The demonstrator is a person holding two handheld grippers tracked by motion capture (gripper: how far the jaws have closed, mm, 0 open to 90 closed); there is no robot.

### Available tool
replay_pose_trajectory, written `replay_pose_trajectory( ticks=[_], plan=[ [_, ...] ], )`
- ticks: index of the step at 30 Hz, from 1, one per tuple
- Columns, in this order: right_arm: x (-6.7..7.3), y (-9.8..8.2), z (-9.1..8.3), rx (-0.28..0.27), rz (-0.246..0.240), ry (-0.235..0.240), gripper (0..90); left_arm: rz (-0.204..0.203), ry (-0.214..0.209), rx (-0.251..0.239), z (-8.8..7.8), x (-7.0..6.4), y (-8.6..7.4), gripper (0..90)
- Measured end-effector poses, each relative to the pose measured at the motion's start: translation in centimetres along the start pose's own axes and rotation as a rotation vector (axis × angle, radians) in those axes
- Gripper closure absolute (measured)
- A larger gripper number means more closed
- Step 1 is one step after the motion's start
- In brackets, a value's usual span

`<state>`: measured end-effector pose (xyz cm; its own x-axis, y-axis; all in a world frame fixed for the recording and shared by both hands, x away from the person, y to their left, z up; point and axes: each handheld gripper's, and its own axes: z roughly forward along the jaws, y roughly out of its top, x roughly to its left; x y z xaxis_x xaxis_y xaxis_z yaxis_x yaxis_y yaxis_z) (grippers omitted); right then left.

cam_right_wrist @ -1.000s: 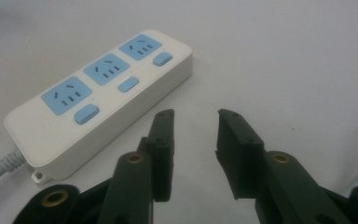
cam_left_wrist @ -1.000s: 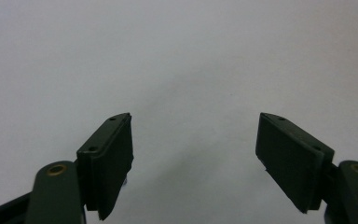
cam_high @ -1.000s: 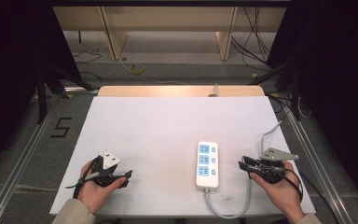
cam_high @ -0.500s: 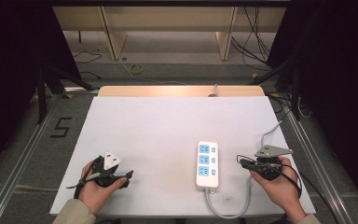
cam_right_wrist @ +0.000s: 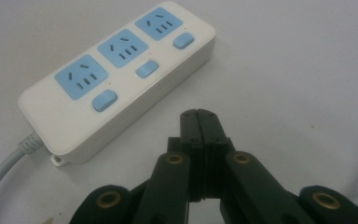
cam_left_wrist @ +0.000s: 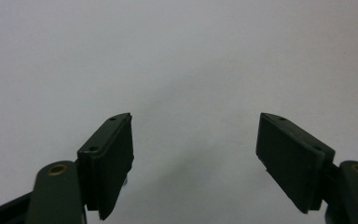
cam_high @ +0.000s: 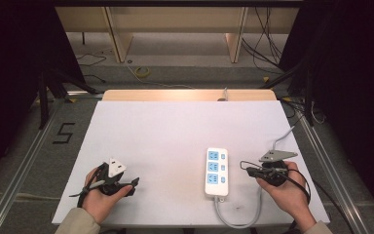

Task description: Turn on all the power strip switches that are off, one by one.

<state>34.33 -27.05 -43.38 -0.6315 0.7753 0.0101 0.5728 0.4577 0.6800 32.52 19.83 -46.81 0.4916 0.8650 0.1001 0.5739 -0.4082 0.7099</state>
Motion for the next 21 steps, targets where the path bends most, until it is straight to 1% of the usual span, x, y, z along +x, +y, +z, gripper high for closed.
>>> replay_pose_trajectory(
  ticks=[9, 13, 16, 21],
  plan=[
    [0.5, 0.6, 0.2, 0.008, -0.008, 0.009, 90.0, 0.0, 0.003, -0.001, 0.0, 0.0, 0.0, 27.2],
    [0.8, 0.8, 0.4, 0.015, -0.01, 0.014, 90.0, -0.003, 0.006, -0.011, -0.1, -0.1, 0.0, 27.4],
    [1.0, 1.0, 0.5, 0.019, -0.012, 0.017, 90.0, 0.003, 0.006, -0.002, 0.0, 0.0, 0.0, 27.5],
    [1.5, 1.3, 0.9, 0.027, -0.024, 0.023, 90.0, 0.002, 0.006, -0.005, 0.0, -0.1, 0.0, 27.6]
  ],
)
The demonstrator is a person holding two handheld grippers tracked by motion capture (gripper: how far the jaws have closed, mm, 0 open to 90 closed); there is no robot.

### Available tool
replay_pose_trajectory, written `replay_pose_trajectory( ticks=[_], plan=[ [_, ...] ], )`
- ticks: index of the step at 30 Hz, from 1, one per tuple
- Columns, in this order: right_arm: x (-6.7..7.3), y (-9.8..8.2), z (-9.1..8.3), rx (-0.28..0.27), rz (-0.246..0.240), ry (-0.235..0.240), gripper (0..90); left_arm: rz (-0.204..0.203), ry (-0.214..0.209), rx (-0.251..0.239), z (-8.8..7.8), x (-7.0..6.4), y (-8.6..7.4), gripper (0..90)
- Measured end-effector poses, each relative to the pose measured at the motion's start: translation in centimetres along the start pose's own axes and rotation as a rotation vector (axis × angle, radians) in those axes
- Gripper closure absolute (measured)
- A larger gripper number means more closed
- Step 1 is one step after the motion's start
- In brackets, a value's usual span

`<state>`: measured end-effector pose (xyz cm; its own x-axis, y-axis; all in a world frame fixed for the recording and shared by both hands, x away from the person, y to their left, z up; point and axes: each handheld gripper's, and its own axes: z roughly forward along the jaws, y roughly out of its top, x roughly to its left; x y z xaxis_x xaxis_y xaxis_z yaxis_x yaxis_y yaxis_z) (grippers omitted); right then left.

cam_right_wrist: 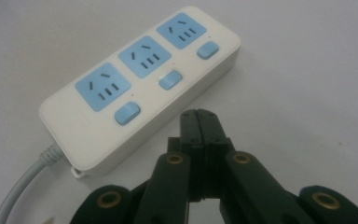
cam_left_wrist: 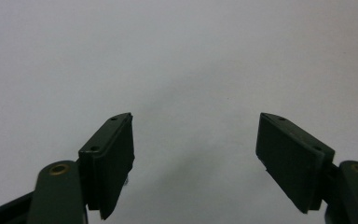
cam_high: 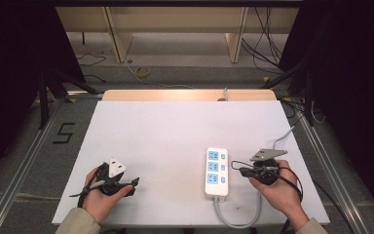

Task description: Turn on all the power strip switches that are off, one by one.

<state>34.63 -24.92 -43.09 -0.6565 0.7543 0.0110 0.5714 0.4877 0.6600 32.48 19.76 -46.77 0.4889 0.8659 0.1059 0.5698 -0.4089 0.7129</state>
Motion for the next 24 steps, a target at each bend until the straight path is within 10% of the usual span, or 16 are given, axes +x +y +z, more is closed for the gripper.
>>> replay_pose_trajectory(
  ticks=[24],
  plan=[
    [1.7, 1.4, 1.2, 0.033, -0.024, 0.045, 90.0, -0.001, 0.004, 0.0, 0.0, 0.0, 0.0, 27.6]
  ],
)
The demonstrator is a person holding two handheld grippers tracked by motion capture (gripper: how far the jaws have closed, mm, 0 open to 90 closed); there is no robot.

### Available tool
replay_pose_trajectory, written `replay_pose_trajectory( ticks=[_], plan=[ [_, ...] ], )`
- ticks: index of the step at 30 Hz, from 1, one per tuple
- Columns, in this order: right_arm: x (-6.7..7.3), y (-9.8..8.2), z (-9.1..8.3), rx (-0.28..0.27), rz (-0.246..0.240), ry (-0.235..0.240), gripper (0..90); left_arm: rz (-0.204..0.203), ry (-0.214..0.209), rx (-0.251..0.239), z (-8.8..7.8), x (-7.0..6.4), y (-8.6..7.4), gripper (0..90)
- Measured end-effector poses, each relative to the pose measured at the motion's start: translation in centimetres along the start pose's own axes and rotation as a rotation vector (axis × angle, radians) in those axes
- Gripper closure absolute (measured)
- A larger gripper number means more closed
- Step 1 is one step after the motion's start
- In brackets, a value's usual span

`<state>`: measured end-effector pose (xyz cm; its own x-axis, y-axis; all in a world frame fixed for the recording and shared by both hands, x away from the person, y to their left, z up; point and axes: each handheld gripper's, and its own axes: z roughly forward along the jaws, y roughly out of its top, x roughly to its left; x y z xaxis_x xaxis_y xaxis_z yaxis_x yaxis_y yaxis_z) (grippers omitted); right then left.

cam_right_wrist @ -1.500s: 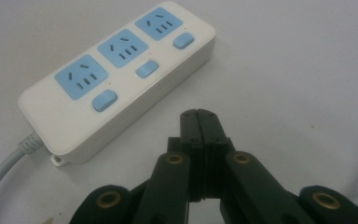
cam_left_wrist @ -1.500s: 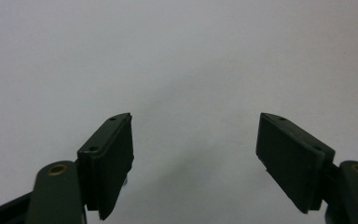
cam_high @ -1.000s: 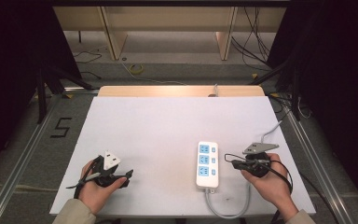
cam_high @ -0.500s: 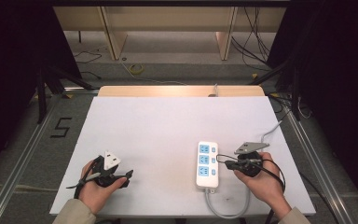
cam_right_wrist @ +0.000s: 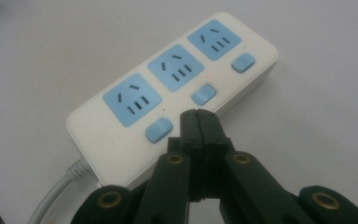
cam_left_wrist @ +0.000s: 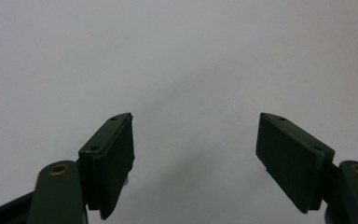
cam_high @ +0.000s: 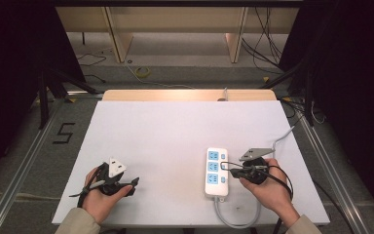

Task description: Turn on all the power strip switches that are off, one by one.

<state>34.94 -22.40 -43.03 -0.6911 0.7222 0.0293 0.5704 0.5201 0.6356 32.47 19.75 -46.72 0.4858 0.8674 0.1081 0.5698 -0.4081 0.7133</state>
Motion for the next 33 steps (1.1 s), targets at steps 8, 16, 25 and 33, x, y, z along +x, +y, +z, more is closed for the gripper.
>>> replay_pose_trajectory(
  ticks=[8, 16, 25, 33],
  plan=[
    [0.3, 0.3, 0.3, 0.02, 0.008, 0.008, 90.0, 0.001, -0.001, 0.004, 0.0, 0.0, 0.0, 27.6],
    [0.8, 0.8, 0.7, 0.041, 0.005, 0.027, 90.0, -0.002, -0.003, 0.002, 0.0, -0.1, 0.0, 27.5],
    [1.1, 1.2, 1.1, 0.059, 0.006, 0.036, 90.0, 0.002, -0.002, 0.006, 0.0, -0.1, 0.0, 27.0],
    [1.3, 1.5, 1.5, 0.074, 0.002, 0.039, 90.0, -0.001, 0.002, 0.003, 0.0, 0.0, 0.0, 26.6]
  ],
)
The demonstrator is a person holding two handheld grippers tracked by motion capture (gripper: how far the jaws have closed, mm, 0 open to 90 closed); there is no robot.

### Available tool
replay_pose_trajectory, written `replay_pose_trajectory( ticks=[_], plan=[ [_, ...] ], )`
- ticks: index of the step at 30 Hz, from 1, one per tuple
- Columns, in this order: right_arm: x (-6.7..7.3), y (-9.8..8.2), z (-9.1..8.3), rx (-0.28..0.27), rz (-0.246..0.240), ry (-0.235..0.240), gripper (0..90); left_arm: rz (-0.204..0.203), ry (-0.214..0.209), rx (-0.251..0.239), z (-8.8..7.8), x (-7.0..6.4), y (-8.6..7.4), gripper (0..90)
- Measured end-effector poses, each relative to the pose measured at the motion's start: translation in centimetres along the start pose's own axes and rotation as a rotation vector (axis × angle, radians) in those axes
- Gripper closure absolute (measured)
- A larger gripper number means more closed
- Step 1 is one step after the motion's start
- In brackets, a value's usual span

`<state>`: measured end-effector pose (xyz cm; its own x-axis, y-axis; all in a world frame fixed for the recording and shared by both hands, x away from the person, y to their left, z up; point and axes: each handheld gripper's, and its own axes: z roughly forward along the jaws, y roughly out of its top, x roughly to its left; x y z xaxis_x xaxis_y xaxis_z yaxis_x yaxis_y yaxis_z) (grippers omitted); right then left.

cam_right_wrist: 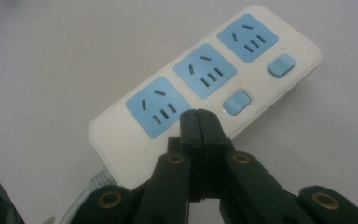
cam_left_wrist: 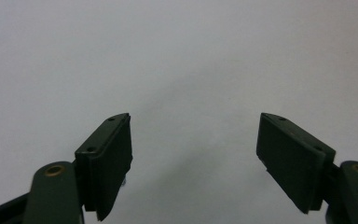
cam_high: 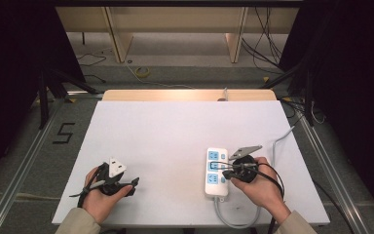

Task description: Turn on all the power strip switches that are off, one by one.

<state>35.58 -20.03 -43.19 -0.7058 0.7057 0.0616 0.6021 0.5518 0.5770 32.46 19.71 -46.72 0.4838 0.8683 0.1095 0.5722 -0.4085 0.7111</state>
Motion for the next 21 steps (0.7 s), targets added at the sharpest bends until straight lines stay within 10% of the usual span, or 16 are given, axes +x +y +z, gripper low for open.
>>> replay_pose_trajectory(
  ticks=[21],
  plan=[
    [0.4, 0.2, 1.1, 0.047, -0.007, 0.009, 90.0, 0.003, -0.003, 0.004, 0.0, 0.0, 0.0, 26.7]
  ],
)
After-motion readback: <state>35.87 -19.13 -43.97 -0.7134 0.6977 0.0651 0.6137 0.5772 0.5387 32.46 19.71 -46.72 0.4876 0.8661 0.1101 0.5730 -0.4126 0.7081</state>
